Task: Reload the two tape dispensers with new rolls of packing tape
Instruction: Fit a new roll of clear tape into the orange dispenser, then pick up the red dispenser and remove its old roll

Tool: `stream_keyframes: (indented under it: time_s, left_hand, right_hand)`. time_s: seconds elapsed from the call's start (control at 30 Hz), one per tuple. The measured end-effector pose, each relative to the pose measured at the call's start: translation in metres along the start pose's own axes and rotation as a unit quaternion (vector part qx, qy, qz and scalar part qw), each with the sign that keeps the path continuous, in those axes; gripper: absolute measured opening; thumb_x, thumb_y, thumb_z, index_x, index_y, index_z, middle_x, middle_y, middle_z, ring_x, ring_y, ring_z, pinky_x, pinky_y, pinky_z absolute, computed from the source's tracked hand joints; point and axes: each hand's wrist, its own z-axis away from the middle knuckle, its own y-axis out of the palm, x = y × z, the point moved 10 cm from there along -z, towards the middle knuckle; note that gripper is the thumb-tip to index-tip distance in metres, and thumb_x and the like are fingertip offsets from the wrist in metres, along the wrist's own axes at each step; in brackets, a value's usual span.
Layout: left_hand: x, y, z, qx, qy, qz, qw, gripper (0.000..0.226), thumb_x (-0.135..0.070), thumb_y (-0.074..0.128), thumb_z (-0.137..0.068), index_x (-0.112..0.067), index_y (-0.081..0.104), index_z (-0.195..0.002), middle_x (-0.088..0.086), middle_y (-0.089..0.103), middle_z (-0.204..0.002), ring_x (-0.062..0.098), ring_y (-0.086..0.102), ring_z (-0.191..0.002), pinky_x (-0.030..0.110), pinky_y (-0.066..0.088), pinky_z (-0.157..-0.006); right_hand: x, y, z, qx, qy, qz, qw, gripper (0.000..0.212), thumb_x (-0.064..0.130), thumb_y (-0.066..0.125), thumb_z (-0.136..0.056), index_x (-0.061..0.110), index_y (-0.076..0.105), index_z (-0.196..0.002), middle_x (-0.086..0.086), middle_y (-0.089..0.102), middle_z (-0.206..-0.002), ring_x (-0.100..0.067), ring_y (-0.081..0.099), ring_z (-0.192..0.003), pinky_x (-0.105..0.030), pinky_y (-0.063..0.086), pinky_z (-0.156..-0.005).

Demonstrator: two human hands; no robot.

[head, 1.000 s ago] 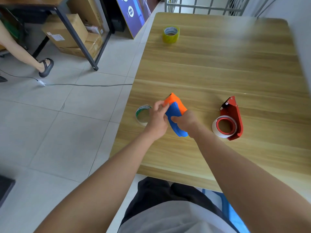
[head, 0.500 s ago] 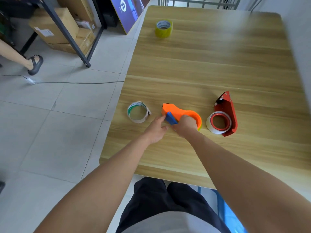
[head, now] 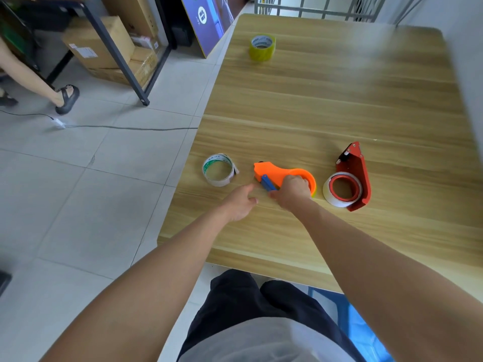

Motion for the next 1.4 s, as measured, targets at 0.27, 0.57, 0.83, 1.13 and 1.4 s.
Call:
stream_keyframes:
  time_s: [0.27, 0.57, 0.83, 1.13, 1.4]
  left_hand:
    - [-0.037, -0.086, 0.010, -0.189, 0.076, 0.095, 0.974, 0.038, 0.009, 0.036, -0.084, -0.014, 0.066, -0.082, 0.005, 0.066, -0.085, 0.019, 0.057, -0.083, 0.028, 0.046, -0.077]
    - [-0.144, -0.180, 0.001, -0.247, 0.179, 0.254, 0.918, 0.024, 0.002, 0.043, -0.089, -0.009, 0.063, -0.097, 0.007, 0.062, -0.089, 0.020, 0.059, -0.090, 0.036, 0.049, -0.089]
    - [-0.196, -0.226, -0.088, -0.227, 0.185, 0.184, 0.938, 0.026, 0.004, 0.041, -0.089, -0.003, 0.063, -0.102, 0.010, 0.061, -0.093, 0.018, 0.057, -0.090, 0.030, 0.047, -0.088]
    - [-0.225, -0.127, -0.162, -0.049, 0.194, 0.136, 0.970, 0.026, 0.010, 0.041, -0.088, 0.007, 0.061, -0.105, 0.000, 0.055, -0.072, 0.011, 0.051, -0.066, 0.008, 0.040, -0.054]
    - [-0.248, -0.008, -0.138, 0.126, 0.209, 0.036, 0.969, 0.021, 0.003, 0.046, -0.091, -0.010, 0.062, -0.095, 0.005, 0.062, -0.088, 0.011, 0.058, -0.073, 0.021, 0.048, -0.069]
  right_hand:
    - [0.024, -0.067, 0.005, -0.093, -0.031, -0.142, 0.985, 0.051, 0.046, 0.052, -0.090, 0.004, 0.052, -0.119, -0.018, 0.055, -0.126, -0.035, 0.049, -0.119, -0.038, 0.041, -0.093]
    - [0.062, -0.184, -0.008, -0.206, -0.110, -0.374, 0.898, 0.052, 0.043, 0.053, -0.091, 0.006, 0.053, -0.128, -0.010, 0.060, -0.125, -0.027, 0.054, -0.117, -0.029, 0.039, -0.092]
    - [0.066, -0.240, -0.071, -0.248, -0.103, -0.404, 0.875, 0.049, 0.039, 0.054, -0.092, 0.005, 0.053, -0.127, -0.010, 0.062, -0.123, -0.024, 0.056, -0.115, -0.030, 0.040, -0.096]
    - [-0.016, -0.215, -0.107, -0.258, 0.042, -0.378, 0.888, 0.040, 0.025, 0.057, -0.089, 0.006, 0.055, -0.123, -0.011, 0.062, -0.122, -0.027, 0.056, -0.114, -0.035, 0.043, -0.098]
    - [-0.149, -0.107, -0.067, 0.061, 0.307, -0.055, 0.948, 0.087, 0.007, 0.065, -0.077, -0.003, 0.010, -0.145, -0.023, 0.027, -0.148, -0.040, 0.030, -0.135, -0.046, 0.032, -0.110]
